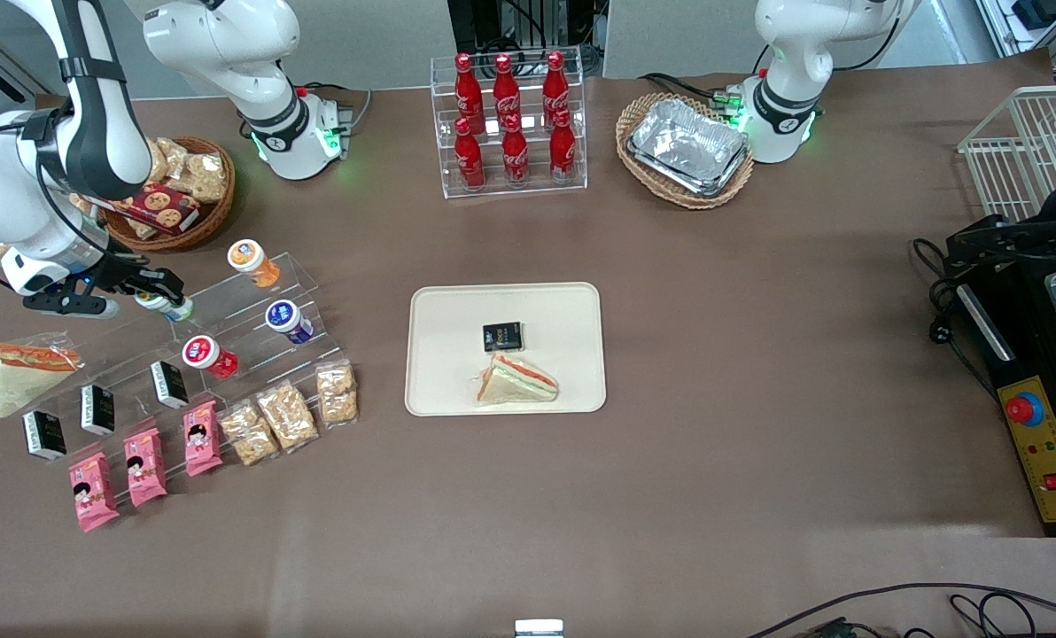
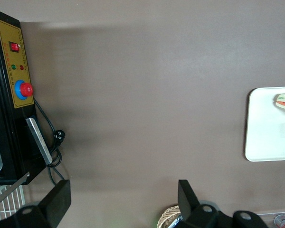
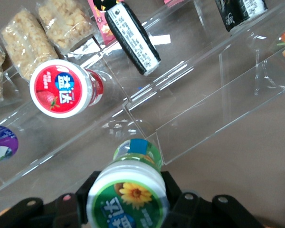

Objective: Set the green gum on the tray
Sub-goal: 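Lift the green gum bottle out of the rack toward the cream tray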

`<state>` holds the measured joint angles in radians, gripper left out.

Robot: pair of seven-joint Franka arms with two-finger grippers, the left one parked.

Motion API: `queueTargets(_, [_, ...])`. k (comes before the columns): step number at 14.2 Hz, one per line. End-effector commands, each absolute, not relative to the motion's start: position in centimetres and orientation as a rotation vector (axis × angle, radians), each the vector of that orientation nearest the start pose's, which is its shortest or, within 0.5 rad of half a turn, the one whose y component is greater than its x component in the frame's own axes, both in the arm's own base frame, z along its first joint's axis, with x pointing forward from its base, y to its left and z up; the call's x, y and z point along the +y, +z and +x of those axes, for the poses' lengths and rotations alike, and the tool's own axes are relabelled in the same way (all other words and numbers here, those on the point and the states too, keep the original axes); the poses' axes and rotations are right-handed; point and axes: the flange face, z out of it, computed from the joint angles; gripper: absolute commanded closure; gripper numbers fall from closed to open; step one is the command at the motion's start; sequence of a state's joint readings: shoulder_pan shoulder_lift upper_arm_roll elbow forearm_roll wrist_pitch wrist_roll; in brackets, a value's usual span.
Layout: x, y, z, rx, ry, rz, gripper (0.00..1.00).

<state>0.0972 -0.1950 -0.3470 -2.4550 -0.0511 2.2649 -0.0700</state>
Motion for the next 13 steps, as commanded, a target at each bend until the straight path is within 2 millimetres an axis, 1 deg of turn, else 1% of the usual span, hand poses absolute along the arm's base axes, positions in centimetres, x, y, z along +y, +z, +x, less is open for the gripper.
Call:
queueTargets(1, [-12.0,38.4,45.4,0.197,-0.011,-3.128,0.48])
queueTargets(4, [-12.3,41.7,46.5,0.19,0.046,-3.126,0.48])
queueTargets(5, [-12.4,43.4,46.9,0.189,0.068,-3.125,0.48])
queueTargets(9, [-11.3,49.7,48.1,0.17,0.145,-3.108,0.48])
queueTargets(11, [-10.4,53.4,48.4,0.16,0.168,-3.081,0.47])
queueTargets(13, [-10.3,56.9,48.9,0.154,0.162,-3.085,0.47])
